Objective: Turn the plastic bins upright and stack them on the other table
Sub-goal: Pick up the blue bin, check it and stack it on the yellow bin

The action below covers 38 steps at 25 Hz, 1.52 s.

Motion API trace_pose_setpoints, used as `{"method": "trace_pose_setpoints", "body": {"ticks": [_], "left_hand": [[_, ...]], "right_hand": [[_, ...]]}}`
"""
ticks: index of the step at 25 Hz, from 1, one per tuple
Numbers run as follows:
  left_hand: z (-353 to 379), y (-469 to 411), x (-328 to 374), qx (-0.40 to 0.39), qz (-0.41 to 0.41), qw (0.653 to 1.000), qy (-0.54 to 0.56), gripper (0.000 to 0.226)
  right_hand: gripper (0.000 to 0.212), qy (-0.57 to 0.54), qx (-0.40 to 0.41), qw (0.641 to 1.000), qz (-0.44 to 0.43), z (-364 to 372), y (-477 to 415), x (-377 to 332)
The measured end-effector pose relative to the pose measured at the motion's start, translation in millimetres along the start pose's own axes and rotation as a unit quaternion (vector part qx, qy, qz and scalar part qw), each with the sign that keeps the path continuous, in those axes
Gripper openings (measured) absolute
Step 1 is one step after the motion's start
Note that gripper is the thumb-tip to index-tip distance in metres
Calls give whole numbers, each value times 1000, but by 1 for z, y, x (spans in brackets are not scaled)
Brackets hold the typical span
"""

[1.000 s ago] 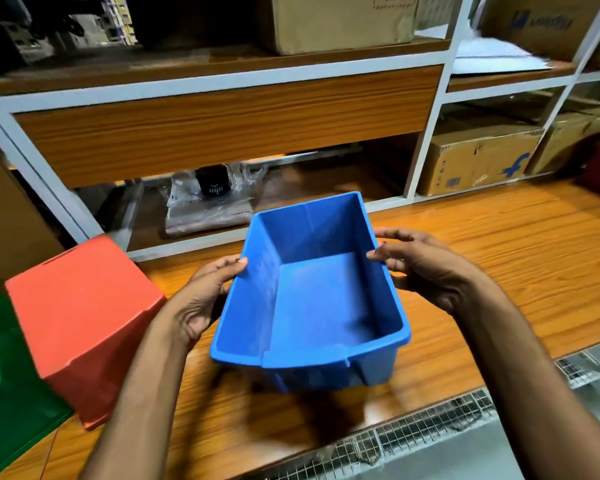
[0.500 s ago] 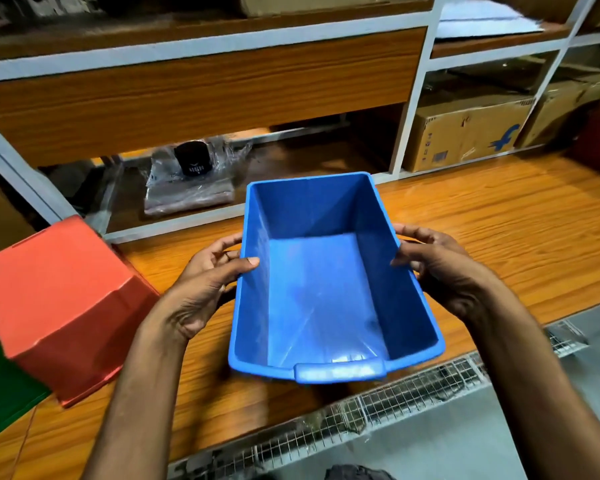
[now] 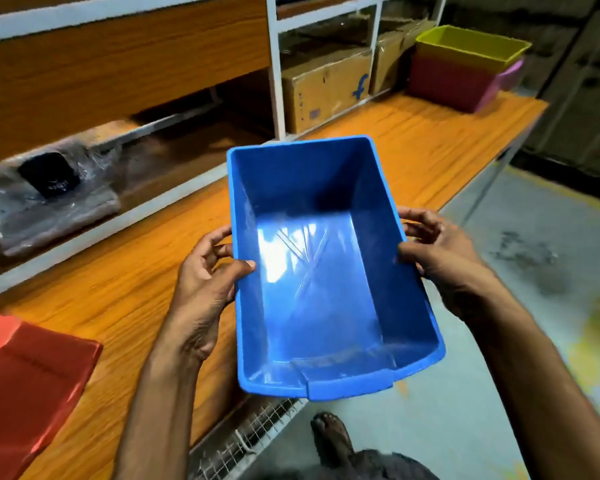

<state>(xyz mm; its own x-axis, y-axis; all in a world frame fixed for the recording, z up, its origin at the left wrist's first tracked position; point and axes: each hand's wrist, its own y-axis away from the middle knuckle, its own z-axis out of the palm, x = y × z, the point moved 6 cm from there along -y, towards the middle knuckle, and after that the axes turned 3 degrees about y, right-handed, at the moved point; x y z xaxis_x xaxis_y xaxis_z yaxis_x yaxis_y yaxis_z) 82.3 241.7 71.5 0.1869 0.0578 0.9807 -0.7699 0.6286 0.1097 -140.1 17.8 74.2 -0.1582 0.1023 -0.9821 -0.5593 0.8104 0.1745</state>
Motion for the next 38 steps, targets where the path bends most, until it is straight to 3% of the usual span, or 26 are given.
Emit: {"method": "trace_pose_setpoints", "body": {"ticks": [4,8,12,19,24,28,38], "left_hand": [[62,8,-20,-88,-4,996,-8,51],[133,15,-41,-172,-64,983,-13,53],[214,25,-70,-224,-108,968,-44,35],[370,53,-125,-286,-102,950,-72,59],[480,60,-153,-307,-50,943,-116,67],[550,41,-160,-333,-27,929,-157,72],[726,-92,-181,-352,37,920,-165,74]], "right_hand": [[65,-60,90,993,38,-70,44,27],[59,-104,155,978,97,-141,84,55],[58,-127,218,959,128,-207,115,83],[54,-112,283,946,110,-347,130,114],[67,-87,322,939,78,-443,118,125],[70,-131,321,935,72,-502,92,119],[66,-108,335,936,32,-622,-67,94]]}}
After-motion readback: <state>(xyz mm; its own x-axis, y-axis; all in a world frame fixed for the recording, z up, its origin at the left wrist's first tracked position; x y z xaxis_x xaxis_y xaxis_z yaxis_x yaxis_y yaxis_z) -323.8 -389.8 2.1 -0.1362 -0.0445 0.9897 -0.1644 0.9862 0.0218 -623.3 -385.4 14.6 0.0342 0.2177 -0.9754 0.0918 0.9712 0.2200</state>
